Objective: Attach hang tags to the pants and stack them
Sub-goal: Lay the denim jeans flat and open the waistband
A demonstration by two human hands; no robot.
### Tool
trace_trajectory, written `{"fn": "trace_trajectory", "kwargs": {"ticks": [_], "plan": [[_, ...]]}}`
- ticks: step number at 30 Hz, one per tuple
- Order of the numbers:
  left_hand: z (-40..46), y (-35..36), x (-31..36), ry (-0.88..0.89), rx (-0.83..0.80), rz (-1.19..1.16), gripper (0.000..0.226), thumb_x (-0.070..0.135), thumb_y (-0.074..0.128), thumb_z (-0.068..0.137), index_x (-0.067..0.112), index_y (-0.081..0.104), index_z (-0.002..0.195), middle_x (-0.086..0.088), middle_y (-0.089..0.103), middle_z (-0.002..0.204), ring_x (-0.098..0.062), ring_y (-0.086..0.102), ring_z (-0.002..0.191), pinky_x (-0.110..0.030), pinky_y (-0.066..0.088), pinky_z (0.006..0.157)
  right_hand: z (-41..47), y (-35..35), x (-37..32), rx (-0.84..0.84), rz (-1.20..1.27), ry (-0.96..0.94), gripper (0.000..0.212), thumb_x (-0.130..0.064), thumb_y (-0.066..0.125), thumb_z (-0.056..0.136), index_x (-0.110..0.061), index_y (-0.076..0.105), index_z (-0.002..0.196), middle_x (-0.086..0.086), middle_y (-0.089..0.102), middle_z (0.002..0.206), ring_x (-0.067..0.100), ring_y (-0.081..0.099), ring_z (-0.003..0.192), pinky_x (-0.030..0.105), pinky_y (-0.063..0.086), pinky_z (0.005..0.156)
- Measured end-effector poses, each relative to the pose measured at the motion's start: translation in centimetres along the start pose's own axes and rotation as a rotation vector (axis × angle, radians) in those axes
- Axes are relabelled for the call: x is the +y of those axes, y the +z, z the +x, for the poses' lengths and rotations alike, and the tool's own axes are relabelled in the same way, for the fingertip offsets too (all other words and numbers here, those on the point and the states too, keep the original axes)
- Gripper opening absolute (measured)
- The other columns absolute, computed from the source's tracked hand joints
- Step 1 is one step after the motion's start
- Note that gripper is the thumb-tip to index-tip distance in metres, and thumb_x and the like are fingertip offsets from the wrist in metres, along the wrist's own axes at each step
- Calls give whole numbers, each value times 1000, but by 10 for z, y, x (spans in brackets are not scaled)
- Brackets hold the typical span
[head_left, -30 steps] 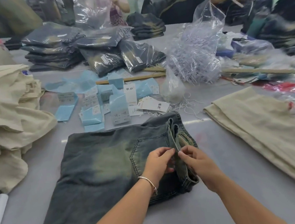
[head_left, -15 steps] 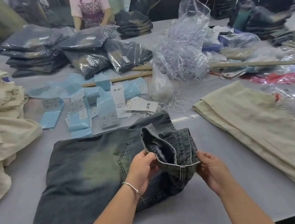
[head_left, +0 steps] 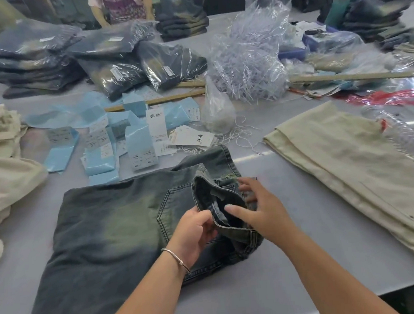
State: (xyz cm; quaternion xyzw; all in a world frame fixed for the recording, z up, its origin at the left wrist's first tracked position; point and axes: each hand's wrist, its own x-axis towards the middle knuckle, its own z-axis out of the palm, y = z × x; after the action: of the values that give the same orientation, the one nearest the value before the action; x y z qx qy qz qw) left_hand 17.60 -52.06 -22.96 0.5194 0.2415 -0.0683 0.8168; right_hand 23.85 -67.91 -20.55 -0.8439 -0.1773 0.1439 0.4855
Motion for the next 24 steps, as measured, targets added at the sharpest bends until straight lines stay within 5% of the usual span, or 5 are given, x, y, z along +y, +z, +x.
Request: {"fn": "trace_trajectory", "kwargs": {"ticks": [4, 10, 14, 17, 24], "plan": [[-4, 6, 5, -19, 2, -14, 44, -20, 27, 76, 0, 65, 83, -15, 65, 74, -24, 64, 65, -34, 57, 58, 18, 14, -9, 74, 10, -81, 14, -6, 64, 86, -16, 71, 94, -2, 70, 82, 11, 62, 76, 37, 52, 76], [-16, 5, 17, 114, 145, 89, 36, -3, 39, 73, 19, 61, 55, 0, 54, 57, -13, 52, 51, -22, 48, 48, 24, 11, -18, 86, 302, -10, 20, 3, 60, 87, -13, 72, 81, 7, 72, 76, 18, 66, 72, 42, 55, 72], [-23, 0, 19, 695, 632, 548, 25, 18, 66, 66, 23, 46, 79, 7, 51, 76, -1, 48, 66, -13, 40, 59, 17, 15, -27, 58, 251, -139, 19, -4, 69, 85, -20, 72, 74, -6, 69, 66, 7, 64, 62, 23, 52, 60], [-26, -8, 22, 1160, 621, 935, 19, 4, 64, 67, 16, 54, 78, -1, 52, 105, -2, 49, 94, -23, 44, 77, 13, 17, -33, 68, 274, -181, 19, -5, 72, 82, -20, 71, 71, -9, 67, 62, 3, 59, 58, 17, 46, 58], [-32, -8, 25, 519, 323, 664, 20, 28, 63, 84, 33, 74, 68, 9, 54, 100, -5, 57, 92, -26, 46, 82, 5, 10, -37, 65, -4, -322, 13, -4, 72, 81, -17, 71, 80, -9, 69, 69, 7, 63, 67, 32, 52, 63]]}}
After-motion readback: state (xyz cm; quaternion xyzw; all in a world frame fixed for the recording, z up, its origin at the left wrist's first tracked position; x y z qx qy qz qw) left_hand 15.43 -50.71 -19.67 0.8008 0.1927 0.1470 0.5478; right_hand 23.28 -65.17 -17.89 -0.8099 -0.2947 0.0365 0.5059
